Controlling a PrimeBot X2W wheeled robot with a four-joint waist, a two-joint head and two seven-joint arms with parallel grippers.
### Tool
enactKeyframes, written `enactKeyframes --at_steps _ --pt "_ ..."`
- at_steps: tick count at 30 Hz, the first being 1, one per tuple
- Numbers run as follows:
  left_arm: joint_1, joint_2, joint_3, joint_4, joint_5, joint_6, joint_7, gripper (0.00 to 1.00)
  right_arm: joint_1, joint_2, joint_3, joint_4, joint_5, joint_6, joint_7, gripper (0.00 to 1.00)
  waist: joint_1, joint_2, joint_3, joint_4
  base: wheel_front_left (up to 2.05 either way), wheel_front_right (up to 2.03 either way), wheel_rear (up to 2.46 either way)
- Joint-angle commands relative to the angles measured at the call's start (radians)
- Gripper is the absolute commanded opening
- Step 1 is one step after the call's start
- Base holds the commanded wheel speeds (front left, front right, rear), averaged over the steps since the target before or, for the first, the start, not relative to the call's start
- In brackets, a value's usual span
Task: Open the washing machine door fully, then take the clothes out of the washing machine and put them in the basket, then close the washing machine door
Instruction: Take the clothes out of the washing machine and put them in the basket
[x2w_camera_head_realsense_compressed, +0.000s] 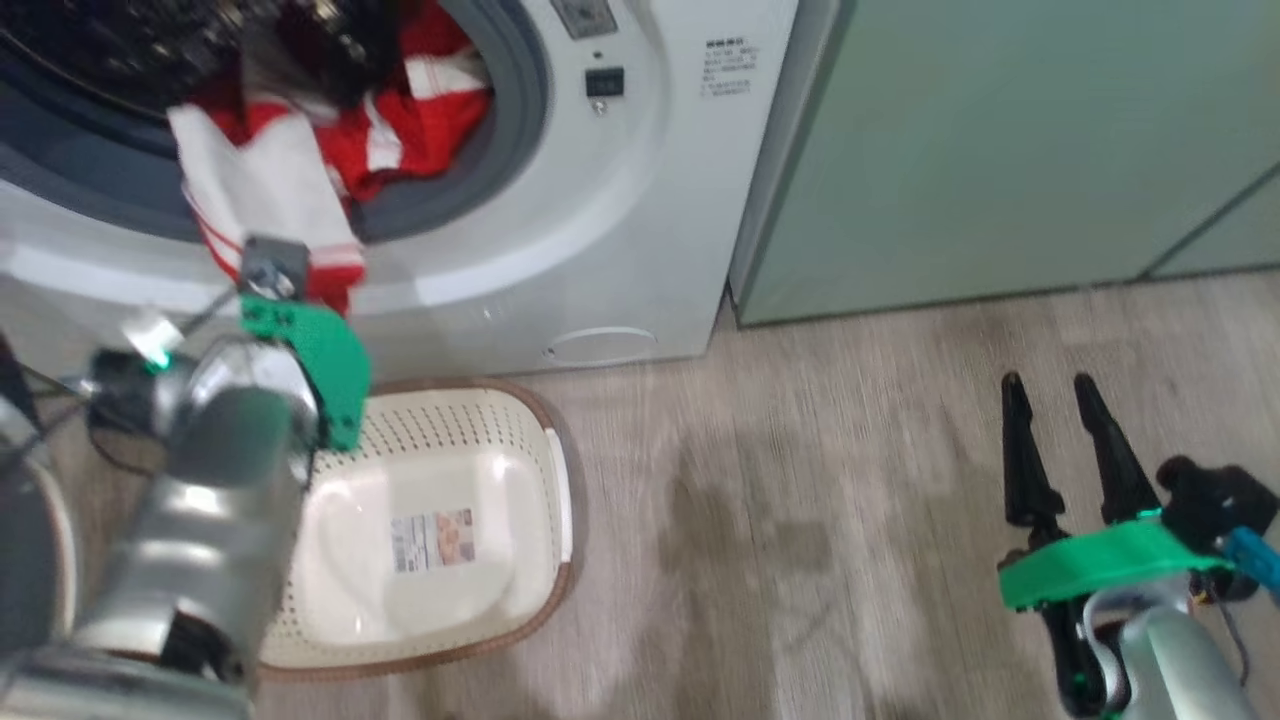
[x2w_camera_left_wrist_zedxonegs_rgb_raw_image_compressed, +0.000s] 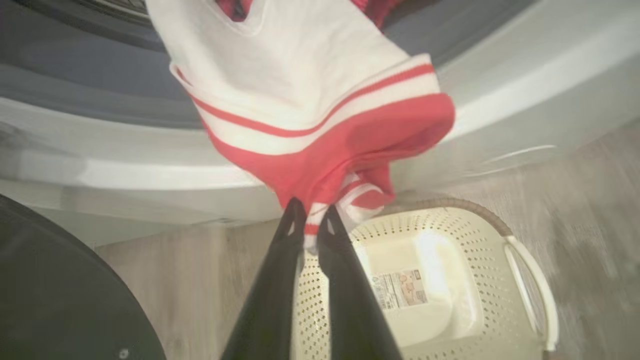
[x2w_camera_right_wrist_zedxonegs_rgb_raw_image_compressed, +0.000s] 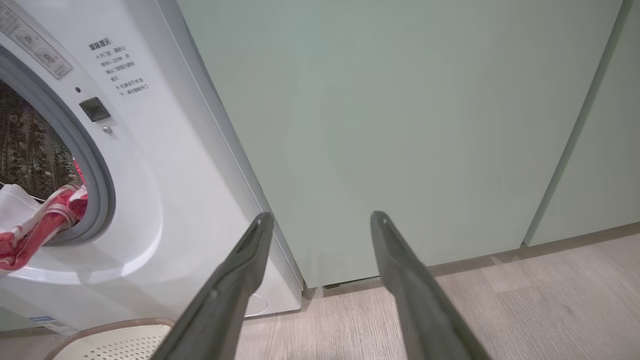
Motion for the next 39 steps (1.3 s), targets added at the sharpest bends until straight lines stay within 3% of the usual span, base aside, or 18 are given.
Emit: enactKeyframes --at_steps 1,16,24,33,39 --pt "0.017 0.017 0.01 -0.013 -0.01 -0.01 -0.015 0.0 0.023 -0.016 0.016 -0.023 0.008 -0.001 -0.006 1.0 0.0 -0.0001 -0.058 0.028 0.0 0.0 0.0" --pt "0.251 -0.059 -0.023 -0.006 -0.059 -0.086 -0.023 0.0 0.064 -0.03 0.017 -0.028 0.012 -0.001 -0.006 1.0 0.0 -0.0001 -0.111 0.06 0.0 0.0 0.0" --pt "0.313 -0.069 -0.032 -0.004 -0.103 -0.127 0.013 0.0 0.046 -0.033 0.03 -0.031 0.014 -0.001 -0.006 1.0 0.0 -0.0001 -0.078 0.054 0.0 0.0 0.0" --pt "0.364 -0.07 -0.012 0.0 -0.18 -0.188 0.128 0.0 0.026 -0.042 0.035 -0.033 0.016 -0.001 -0.006 1.0 0.0 -0.0001 -0.029 0.023 0.0 0.0 0.0" --pt "0.348 -0.07 0.002 0.001 -0.212 -0.182 0.118 0.0 0.0 -0.054 0.031 -0.042 0.015 -0.001 -0.006 1.0 0.0 -0.0001 0.032 0.01 0.0 0.0 0.0"
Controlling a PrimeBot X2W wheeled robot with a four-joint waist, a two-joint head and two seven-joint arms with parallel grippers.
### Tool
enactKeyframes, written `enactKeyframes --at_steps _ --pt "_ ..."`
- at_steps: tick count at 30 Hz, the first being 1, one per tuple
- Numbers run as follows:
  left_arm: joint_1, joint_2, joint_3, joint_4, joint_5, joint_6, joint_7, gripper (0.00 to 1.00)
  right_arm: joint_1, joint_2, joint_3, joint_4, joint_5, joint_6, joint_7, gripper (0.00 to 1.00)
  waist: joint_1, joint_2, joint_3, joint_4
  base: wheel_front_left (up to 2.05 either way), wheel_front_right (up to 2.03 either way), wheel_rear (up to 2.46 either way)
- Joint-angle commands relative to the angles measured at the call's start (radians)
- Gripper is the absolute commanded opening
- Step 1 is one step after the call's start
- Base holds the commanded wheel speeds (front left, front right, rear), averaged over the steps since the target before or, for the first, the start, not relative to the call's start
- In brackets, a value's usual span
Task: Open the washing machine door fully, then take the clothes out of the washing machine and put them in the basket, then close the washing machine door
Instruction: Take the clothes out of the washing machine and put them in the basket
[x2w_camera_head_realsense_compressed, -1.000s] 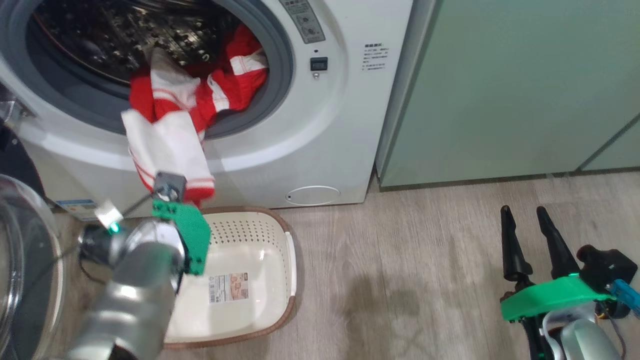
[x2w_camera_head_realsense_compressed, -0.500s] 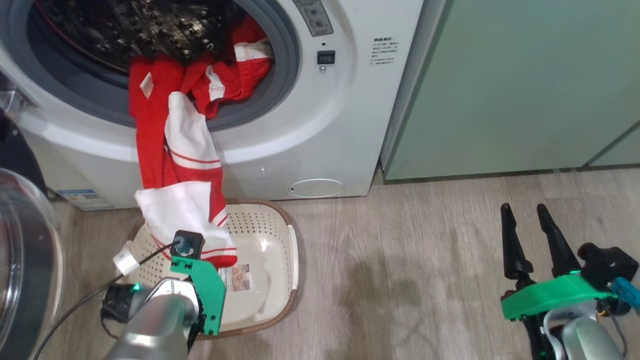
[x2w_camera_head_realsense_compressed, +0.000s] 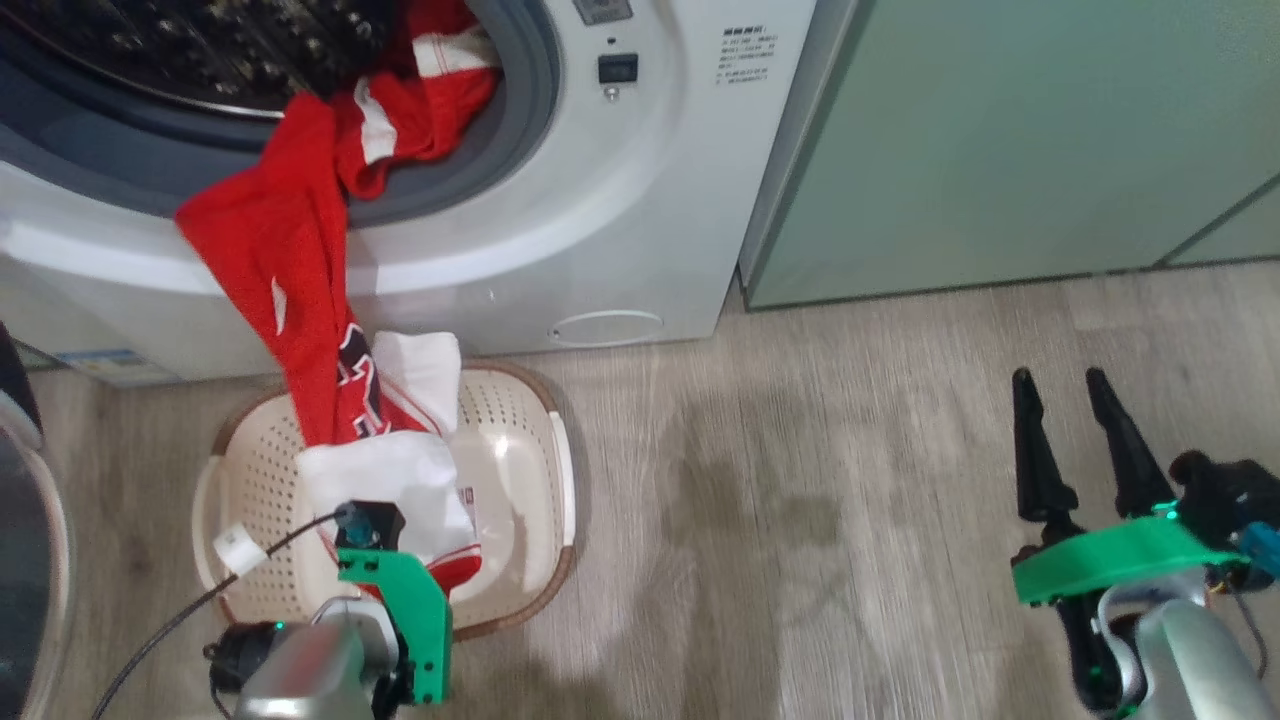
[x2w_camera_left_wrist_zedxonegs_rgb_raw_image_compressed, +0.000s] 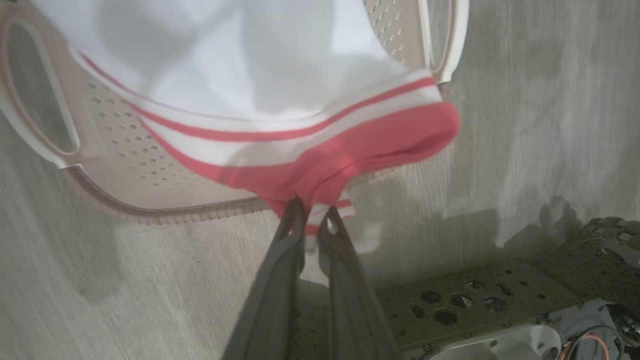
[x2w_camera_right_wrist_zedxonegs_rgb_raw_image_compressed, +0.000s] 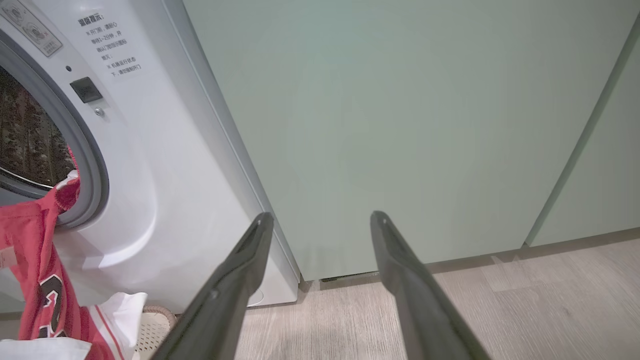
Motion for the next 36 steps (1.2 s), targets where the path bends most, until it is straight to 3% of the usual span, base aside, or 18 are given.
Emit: enactKeyframes --at_steps 1,10,16,17,18,20,22,30,36 --pt "-0.03 0.02 0.035 -0.009 -0.014 0.009 -0.01 0.0 -0.024 -0.022 0.019 -0.033 0.006 -0.001 -0.006 1.0 0.0 -0.0001 0.032 -0.007 0.0 0.0 0.0" --pt "-0.071 0.028 0.067 -0.008 -0.067 0.003 0.03 0.0 -0.069 -0.039 0.021 -0.051 0.003 -0.001 -0.006 1.0 0.0 -0.0001 0.128 -0.031 0.0 0.0 0.0" --pt "-0.084 0.034 0.085 -0.008 -0.085 0.047 -0.045 0.0 -0.08 -0.045 0.011 -0.056 0.003 -0.001 -0.006 1.0 0.0 -0.0001 0.154 -0.044 0.0 0.0 0.0" --pt "-0.085 0.034 0.088 -0.008 -0.089 0.051 -0.062 0.1 -0.08 -0.045 0.009 -0.056 0.003 -0.001 -0.006 1.0 0.0 -0.0001 0.155 -0.045 0.0 0.0 0.0" --pt "-0.085 0.034 0.09 -0.008 -0.091 0.055 -0.083 0.33 -0.079 -0.045 0.007 -0.057 0.003 -0.001 -0.006 1.0 0.0 -0.0001 0.153 -0.045 0.0 0.0 0.0" --pt "-0.082 0.033 0.091 -0.008 -0.094 0.062 -0.109 0.48 -0.076 -0.046 0.003 -0.055 0.003 -0.001 -0.006 1.0 0.0 -0.0001 0.147 -0.043 0.0 0.0 0.0" --pt "-0.078 0.033 0.093 -0.008 -0.099 0.065 -0.134 1.0 -0.073 -0.043 -0.002 -0.052 0.002 -0.001 -0.006 1.0 0.0 -0.0001 0.134 -0.038 0.0 0.0 0.0" --pt "-0.052 0.043 0.102 -0.008 -0.118 0.049 -0.233 1.0 -0.047 -0.029 0.004 -0.039 0.0 -0.001 -0.006 1.0 0.0 -0.0001 0.052 -0.013 0.0 0.0 0.0" --pt "-0.026 0.063 0.106 -0.012 -0.132 0.003 -0.377 1.0 -0.015 -0.022 0.01 -0.027 0.004 -0.001 -0.006 1.0 0.0 -0.0001 -0.033 -0.001 0.0 0.0 0.0"
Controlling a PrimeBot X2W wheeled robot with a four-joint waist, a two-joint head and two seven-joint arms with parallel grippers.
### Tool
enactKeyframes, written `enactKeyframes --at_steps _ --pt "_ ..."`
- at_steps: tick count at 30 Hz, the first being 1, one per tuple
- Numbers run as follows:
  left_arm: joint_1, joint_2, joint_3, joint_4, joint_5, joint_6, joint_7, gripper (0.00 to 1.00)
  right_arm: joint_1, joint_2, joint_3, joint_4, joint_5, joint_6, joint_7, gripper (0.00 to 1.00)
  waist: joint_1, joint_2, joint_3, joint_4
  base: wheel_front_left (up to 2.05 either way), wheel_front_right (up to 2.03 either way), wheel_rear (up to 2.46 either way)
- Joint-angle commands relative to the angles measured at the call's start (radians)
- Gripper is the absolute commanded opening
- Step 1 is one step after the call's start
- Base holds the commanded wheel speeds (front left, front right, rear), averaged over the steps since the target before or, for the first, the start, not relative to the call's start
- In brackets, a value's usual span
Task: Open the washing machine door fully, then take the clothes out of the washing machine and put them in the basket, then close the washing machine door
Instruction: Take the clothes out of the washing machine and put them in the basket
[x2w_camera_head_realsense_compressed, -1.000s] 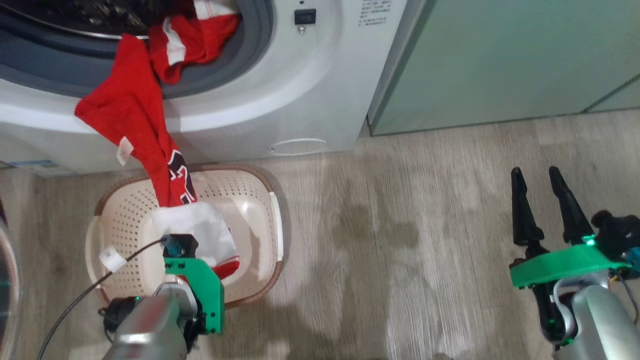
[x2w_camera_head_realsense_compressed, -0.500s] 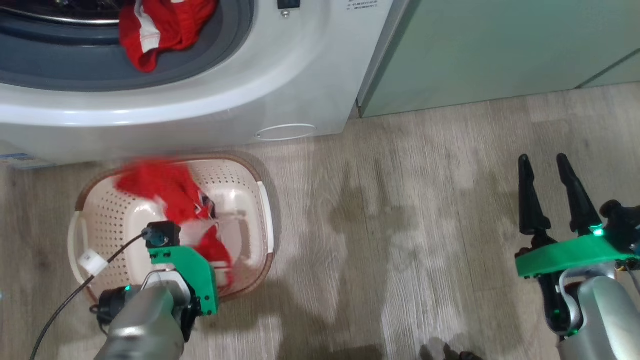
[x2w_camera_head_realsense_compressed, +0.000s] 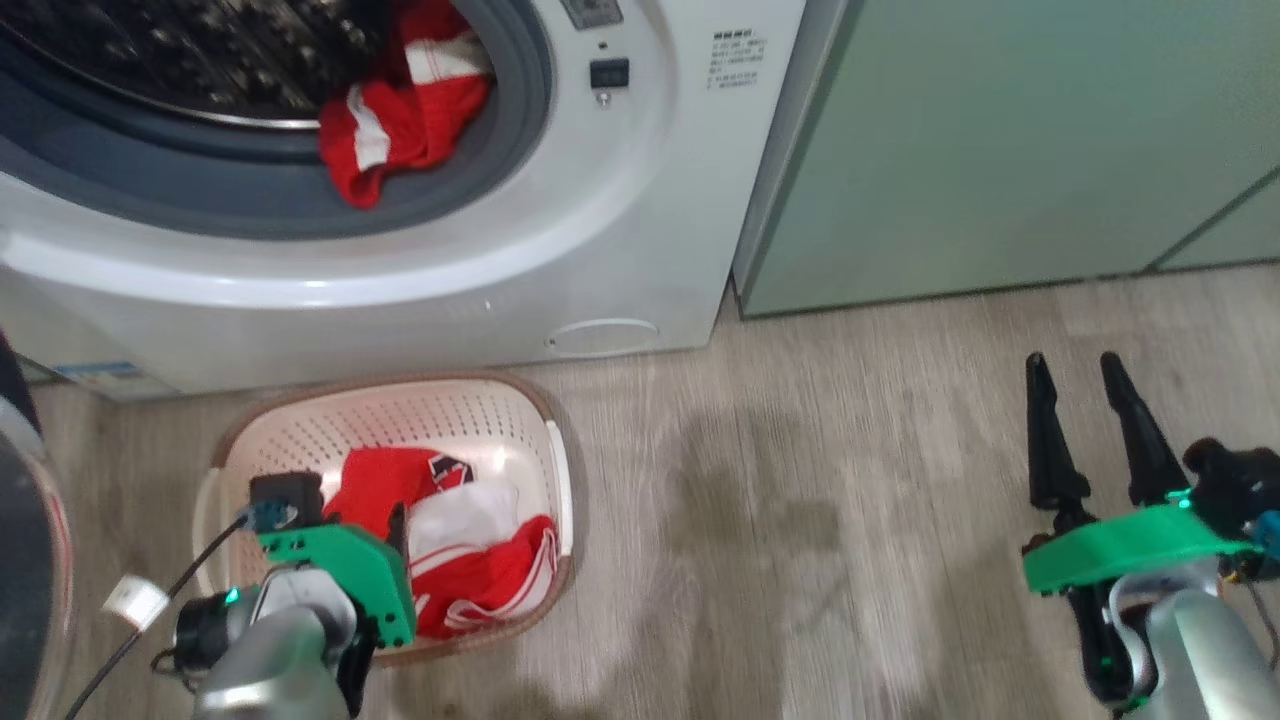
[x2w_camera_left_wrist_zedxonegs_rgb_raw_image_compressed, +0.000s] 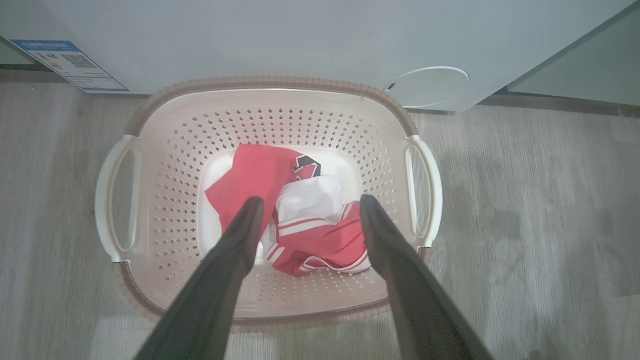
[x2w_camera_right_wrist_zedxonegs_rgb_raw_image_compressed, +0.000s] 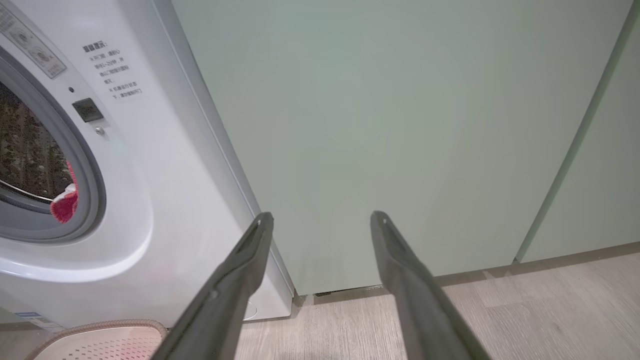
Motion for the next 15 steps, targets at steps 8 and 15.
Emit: enactKeyframes --at_steps 8,15 --pt "0.072 0.081 0.04 -0.135 -0.023 -0.044 -0.088 1.0 0.078 0.009 0.016 -0.031 0.008 -0.001 -0.006 1.0 0.0 -0.0001 -0.151 0.024 0.0 0.0 0.0" --pt "0.216 0.123 0.139 -0.481 0.015 -0.049 -0.089 1.0 0.116 0.021 0.024 -0.04 0.005 -0.001 -0.006 1.0 0.0 -0.0001 -0.216 0.032 0.0 0.0 0.0"
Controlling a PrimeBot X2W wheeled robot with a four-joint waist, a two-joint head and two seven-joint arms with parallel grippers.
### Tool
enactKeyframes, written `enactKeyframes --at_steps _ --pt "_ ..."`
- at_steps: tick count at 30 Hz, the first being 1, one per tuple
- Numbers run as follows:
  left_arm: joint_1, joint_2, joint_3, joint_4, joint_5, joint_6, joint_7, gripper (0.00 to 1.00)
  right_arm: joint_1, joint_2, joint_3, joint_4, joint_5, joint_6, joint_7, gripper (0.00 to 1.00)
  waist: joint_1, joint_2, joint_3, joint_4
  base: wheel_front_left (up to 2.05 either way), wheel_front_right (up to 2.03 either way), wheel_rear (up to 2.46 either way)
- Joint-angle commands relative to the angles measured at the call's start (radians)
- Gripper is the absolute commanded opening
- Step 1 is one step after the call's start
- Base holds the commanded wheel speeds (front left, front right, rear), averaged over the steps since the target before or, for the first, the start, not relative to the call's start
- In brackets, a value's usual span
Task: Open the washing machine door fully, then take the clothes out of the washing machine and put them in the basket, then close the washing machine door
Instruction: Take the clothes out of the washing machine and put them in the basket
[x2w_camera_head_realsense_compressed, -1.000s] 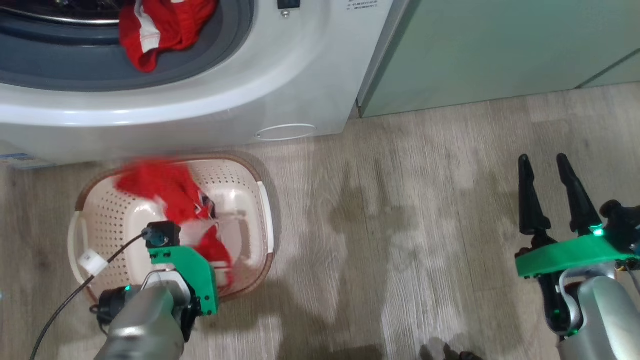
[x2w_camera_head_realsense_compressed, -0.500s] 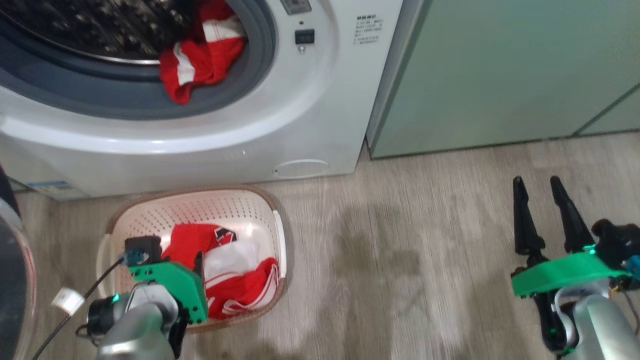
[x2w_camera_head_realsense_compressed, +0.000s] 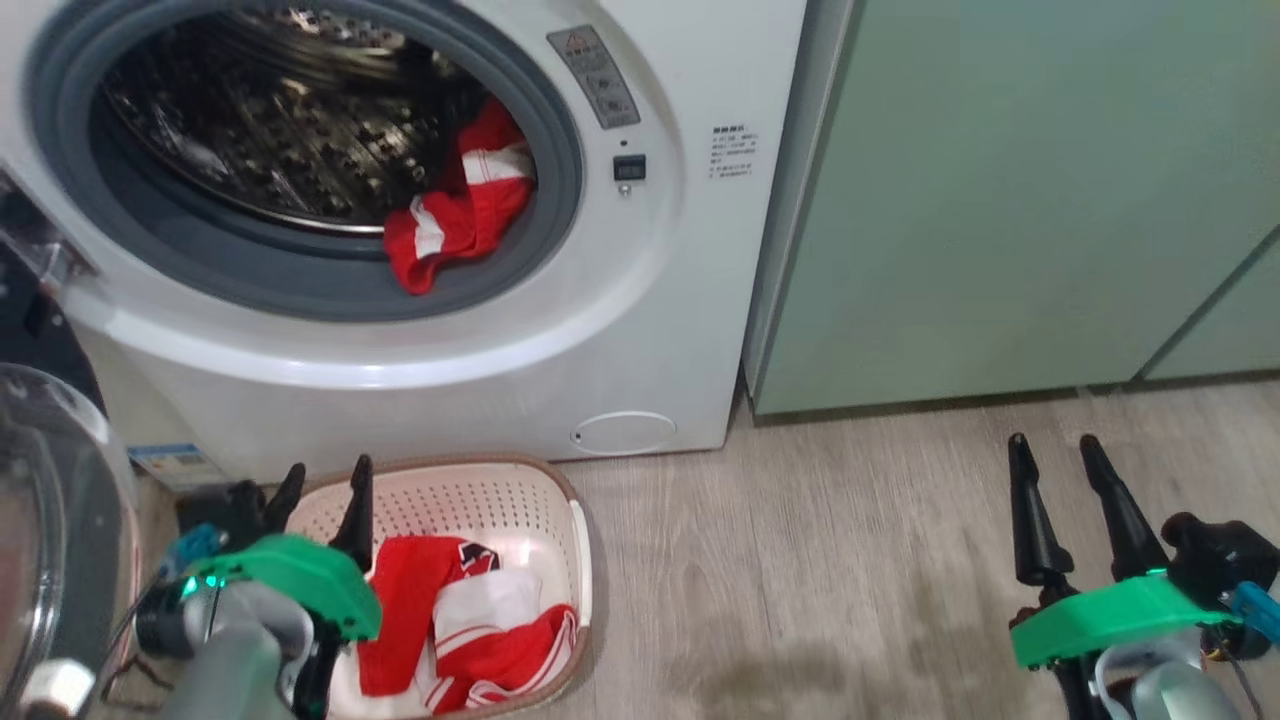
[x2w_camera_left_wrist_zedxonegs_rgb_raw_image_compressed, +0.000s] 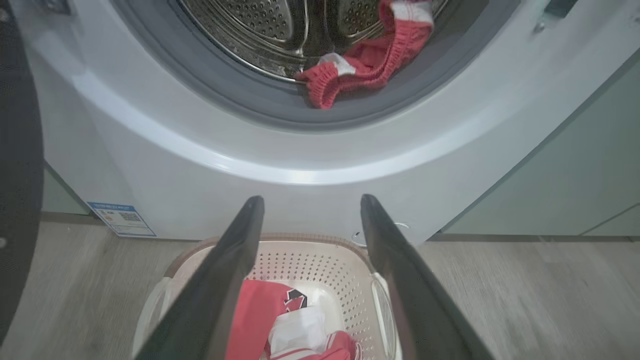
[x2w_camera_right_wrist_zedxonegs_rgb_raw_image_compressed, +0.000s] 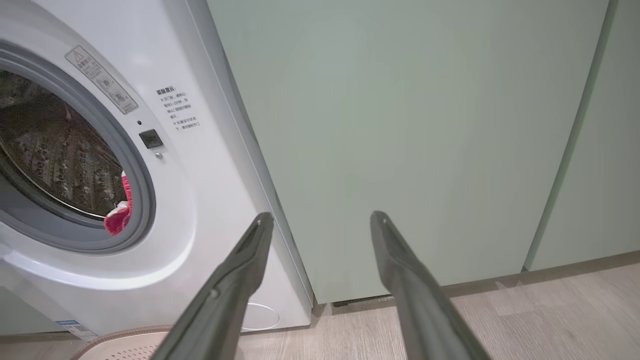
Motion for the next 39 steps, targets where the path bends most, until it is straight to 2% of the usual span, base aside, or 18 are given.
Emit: enactKeyframes --at_steps 1,8,18,34,39 --pt "0.029 0.031 0.062 -0.084 0.02 -0.004 -0.01 1.0 0.001 -0.004 0.025 -0.038 0.004 -0.001 -0.006 1.0 0.0001 -0.0001 -0.027 0.004 0.0 0.0 0.0" --pt "0.186 0.017 0.162 -0.304 0.08 -0.005 -0.01 1.0 0.023 0.004 0.032 -0.044 0.001 -0.001 -0.006 1.0 0.0001 -0.0001 -0.066 0.006 0.0 0.0 0.0" --pt "0.287 -0.018 0.208 -0.424 0.116 -0.005 -0.01 1.0 0.048 0.014 0.026 -0.048 0.0 -0.001 -0.006 1.0 0.0001 -0.0001 -0.093 0.021 0.0 0.0 0.0" --pt "0.231 -0.036 0.196 -0.368 0.133 -0.006 -0.006 1.0 0.045 0.012 0.032 -0.042 0.004 -0.001 -0.006 1.0 0.0001 -0.0001 -0.081 0.018 0.0 0.0 0.0" --pt "0.122 -0.018 0.172 -0.326 0.099 -0.006 0.092 1.0 0.037 0.011 0.034 -0.04 0.003 -0.001 -0.006 1.0 0.0001 -0.0001 -0.048 0.009 0.0 0.0 0.0"
